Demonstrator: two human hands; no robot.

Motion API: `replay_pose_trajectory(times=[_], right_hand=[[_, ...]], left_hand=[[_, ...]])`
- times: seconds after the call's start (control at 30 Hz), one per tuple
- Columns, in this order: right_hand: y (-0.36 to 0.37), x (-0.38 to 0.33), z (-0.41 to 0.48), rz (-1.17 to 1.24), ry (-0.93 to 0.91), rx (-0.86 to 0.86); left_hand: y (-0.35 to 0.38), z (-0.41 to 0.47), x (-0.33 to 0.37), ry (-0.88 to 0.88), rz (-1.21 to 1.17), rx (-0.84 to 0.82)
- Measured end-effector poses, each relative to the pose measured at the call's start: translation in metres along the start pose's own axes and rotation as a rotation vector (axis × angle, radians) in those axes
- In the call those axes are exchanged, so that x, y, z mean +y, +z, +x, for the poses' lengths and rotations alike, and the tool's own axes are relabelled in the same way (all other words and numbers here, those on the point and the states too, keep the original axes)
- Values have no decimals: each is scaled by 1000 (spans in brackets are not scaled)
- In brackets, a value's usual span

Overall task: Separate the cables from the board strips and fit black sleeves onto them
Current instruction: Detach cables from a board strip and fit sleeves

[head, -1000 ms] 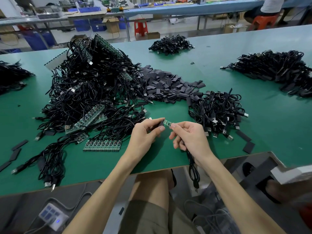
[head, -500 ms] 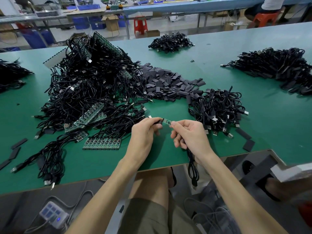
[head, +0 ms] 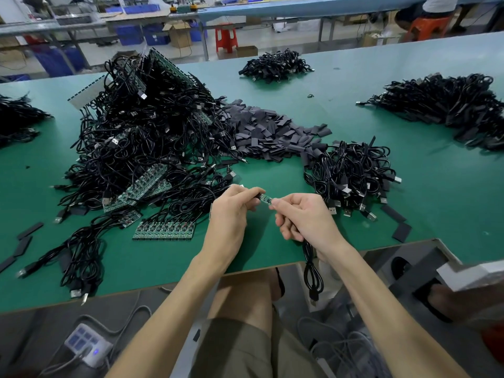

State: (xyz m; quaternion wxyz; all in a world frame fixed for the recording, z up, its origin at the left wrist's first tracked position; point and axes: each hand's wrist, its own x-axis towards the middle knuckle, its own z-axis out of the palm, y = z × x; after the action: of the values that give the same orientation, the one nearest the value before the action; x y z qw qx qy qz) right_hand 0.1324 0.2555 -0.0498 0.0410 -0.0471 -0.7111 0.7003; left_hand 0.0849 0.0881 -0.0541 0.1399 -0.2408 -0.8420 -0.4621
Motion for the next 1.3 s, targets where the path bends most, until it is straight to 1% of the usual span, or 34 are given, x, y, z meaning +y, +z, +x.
replay_pose_trajectory(times=[0.1,0.23,0.5,0.67,0.87,0.97,1.07,1.17,1.23,1.3], right_hand=[[-1,-4,-1,-6,21,-37],[-2,-6,-1,-16,39,-43],[-5,-4,2,-8,77,-59],[-7,-3,2,-21,88,-61],[-8,-6,2,-69,94,-89],[-7,-7,3,-85,98,-99],[-7,-7,3,-95,83,-104],[-6,-5,2,-81,44,-101],[-5,-4,2,-35,29,-116],[-3,-5,2,6,18,-143]], left_hand=[[-4,1,0,-21,-61,14],[-5,2,3,-48,-114,-27],[-8,2,12,26,-73,-19],[-11,3,15,4,-102,-127],[-12,2,9,-17,-50,-137],[-11,2,10,45,32,-163],[-11,2,14,70,27,-241],[-11,2,14,34,-26,-235],[-11,1,14,78,26,-208],[-12,2,14,82,39,-177]])
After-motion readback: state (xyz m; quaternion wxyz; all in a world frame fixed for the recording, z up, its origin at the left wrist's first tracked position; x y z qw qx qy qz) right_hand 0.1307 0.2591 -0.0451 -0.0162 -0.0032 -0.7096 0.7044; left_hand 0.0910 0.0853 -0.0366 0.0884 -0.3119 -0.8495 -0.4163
